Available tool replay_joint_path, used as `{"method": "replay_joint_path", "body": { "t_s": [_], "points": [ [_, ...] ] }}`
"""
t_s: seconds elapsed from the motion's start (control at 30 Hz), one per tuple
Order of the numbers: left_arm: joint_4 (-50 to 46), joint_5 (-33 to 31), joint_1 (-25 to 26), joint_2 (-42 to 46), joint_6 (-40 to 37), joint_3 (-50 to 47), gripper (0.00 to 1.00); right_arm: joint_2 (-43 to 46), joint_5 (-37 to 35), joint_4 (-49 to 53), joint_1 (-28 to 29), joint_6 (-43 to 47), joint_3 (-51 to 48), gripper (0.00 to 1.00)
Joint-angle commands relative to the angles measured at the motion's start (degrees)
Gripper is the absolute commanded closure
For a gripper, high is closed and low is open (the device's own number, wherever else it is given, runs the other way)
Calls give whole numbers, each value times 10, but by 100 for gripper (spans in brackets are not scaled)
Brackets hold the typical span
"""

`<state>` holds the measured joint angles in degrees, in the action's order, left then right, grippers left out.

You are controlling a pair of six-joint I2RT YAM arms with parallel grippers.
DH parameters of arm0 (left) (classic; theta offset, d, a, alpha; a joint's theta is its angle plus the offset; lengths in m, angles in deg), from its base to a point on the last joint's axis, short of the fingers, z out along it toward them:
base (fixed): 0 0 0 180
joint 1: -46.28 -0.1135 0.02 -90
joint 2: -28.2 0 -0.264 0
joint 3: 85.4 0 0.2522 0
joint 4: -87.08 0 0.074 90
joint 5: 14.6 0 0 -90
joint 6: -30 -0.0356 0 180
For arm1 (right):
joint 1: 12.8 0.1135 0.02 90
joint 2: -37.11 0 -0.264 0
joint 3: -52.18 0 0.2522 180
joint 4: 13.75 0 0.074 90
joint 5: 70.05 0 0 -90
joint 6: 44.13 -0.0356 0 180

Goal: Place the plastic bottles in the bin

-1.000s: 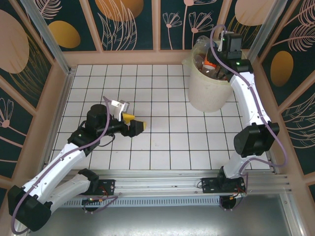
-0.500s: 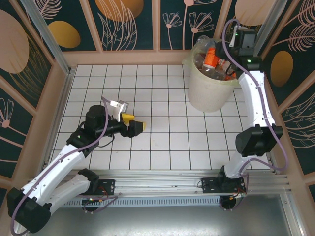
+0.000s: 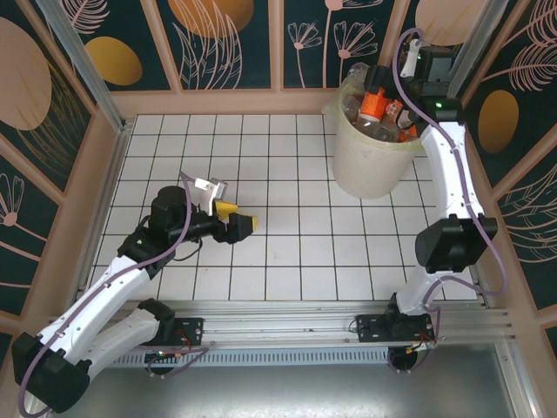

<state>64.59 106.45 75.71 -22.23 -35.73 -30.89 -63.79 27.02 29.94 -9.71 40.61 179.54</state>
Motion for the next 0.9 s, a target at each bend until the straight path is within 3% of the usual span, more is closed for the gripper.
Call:
{"method": "replay_joint_path", "body": {
  "t_s": [0.0,0.2,0.33,0.6,0.87],
  "points": [
    [11,5,4,3,3,-7,1,-44,-9,-13,10,15,50,1],
    [9,3,4,-4,1,-5,1,-107,-27,13,15,33,130,6],
    [9,2,4,-12,-1,-5,1,-132,-17,42,19,50,156,16],
    [22,8,4,-28,-3,-9,1,-66,23,22,22,111,26,36],
    [27,12,4,-29,-1,-9,1,-57,24,44,21,136,5,39]
  ]
}}
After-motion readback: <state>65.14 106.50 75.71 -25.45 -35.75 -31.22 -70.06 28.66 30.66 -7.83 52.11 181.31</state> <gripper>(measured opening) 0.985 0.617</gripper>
